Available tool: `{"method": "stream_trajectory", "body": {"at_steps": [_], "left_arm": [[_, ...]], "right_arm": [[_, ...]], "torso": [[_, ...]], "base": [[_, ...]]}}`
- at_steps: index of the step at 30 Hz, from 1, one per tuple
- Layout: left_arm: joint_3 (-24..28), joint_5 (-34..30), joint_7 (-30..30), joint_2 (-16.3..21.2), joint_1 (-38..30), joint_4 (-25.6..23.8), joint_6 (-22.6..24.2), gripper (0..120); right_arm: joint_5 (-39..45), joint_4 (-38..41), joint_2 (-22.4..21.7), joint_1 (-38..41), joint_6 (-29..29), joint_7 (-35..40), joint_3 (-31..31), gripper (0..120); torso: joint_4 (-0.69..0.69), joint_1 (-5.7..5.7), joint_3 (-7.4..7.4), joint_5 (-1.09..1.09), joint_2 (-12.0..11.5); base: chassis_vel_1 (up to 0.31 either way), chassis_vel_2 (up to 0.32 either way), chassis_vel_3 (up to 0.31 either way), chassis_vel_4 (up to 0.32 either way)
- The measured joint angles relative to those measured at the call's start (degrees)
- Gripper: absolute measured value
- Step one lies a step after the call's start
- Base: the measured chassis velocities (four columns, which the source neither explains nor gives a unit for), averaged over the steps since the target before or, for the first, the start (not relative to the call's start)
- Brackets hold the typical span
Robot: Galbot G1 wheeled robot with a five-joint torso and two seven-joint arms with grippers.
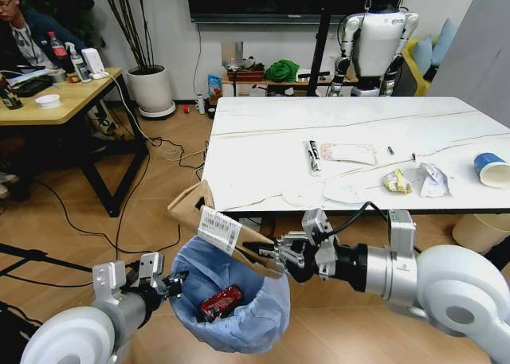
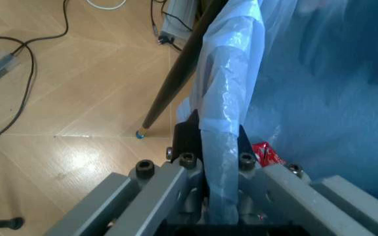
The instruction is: Pick up the trash bin and place the trash from the table into it.
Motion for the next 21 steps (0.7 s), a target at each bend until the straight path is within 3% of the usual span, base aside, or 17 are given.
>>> {"method": "stream_trajectory", "body": {"at_steps": [11,21], "left_arm": [[0.39,0.29,0.17,0.21,-0.22,-0.04,0.00,0],[1.40,0.37,0.23,0.22,-0.84,0.16,0.00,0]], "right_arm": [[0.96,0.01,-4.38,-2.75,-1.53,0.19,3.34,1],[1.91,-0.08,-5.25,-6.00,-1.69,0.20,6.60,35]], "torso": [[0.00,0.01,0.00,0.00,0.00],[0.00,0.00,0.00,0.00,0.00]], "base": [[0.000,0.000,0.000,0.000],[0.000,0.000,0.000,0.000]]}}
